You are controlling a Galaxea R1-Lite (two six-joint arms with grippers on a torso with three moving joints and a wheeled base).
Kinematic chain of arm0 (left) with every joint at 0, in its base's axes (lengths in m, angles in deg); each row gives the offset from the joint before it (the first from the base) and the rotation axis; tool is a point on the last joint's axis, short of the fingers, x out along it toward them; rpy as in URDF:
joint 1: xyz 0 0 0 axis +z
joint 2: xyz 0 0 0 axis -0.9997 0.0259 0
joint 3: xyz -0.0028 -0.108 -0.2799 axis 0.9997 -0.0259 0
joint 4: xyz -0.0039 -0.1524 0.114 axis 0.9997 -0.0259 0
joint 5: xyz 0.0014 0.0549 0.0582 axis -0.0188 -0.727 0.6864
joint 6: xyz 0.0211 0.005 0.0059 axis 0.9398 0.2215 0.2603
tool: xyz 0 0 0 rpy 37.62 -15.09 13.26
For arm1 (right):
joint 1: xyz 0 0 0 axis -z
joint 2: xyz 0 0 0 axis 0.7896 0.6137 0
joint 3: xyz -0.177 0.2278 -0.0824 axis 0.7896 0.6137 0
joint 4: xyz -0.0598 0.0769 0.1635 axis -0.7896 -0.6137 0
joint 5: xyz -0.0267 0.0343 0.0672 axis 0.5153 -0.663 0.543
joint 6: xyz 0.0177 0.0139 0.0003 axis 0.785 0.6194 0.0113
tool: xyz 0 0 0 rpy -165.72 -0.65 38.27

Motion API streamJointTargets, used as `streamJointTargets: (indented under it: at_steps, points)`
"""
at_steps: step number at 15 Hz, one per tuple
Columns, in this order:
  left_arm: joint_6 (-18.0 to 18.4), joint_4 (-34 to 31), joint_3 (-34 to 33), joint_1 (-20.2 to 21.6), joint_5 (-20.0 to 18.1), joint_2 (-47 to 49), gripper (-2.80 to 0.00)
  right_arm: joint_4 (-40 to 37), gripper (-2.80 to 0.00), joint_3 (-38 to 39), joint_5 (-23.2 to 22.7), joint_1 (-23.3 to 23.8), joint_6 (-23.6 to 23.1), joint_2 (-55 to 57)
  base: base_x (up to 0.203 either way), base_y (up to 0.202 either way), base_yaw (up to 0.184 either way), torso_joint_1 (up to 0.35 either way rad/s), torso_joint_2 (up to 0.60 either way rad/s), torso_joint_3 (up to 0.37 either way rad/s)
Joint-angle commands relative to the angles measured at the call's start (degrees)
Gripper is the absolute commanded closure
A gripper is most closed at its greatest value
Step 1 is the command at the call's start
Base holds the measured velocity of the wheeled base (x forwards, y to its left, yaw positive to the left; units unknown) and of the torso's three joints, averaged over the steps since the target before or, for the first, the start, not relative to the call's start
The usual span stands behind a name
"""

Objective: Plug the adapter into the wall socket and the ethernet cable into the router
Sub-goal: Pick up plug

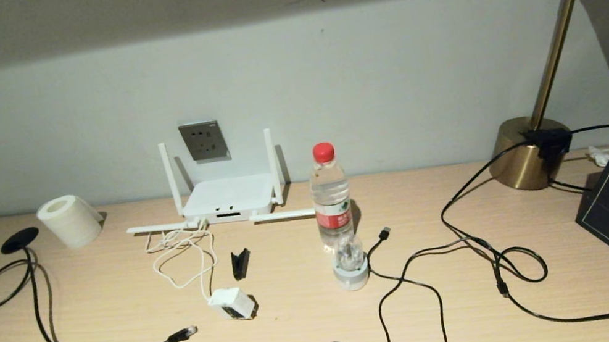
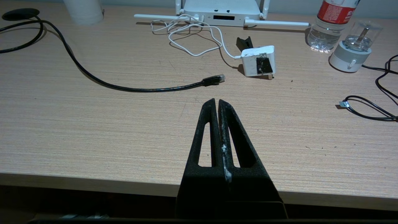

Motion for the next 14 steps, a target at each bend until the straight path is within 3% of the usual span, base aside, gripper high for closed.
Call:
streamJointTargets:
  at_steps: [1, 3, 6, 11, 14]
  points:
    - [0.61, 0.25, -0.62, 0.01, 0.04, 0.09, 0.0, 0.07, 0.0, 2.02, -0.01, 0.0, -0.01, 0.09, 0.0, 0.0, 0.0, 0.0, 0.0, 0.0]
    - [1.44, 1.09, 2.68, 0.01, -0.57, 0.29, 0.0, 0.07, 0.0, 2.02, -0.01, 0.0, -0.01, 0.09, 0.0, 0.0, 0.0, 0.0, 0.0, 0.0]
    - [1.96, 1.01, 16.31, -0.07, -6.98, 9.19, 0.0, 0.07, 0.0, 2.02, -0.01, 0.0, -0.09, 0.09, 0.0, 0.0, 0.0, 0.0, 0.0, 0.0]
    - [3.49, 4.6, 38.81, -0.6, -12.9, 48.22, 0.0, 0.07, 0.0, 2.02, -0.01, 0.0, -0.1, 0.09, 0.0, 0.0, 0.0, 0.0, 0.0, 0.0]
    - [8.28, 12.21, 49.09, -0.11, -14.5, 71.9, 0.0, 0.07, 0.0, 2.02, -0.01, 0.0, -0.1, 0.09, 0.0, 0.0, 0.0, 0.0, 0.0, 0.0]
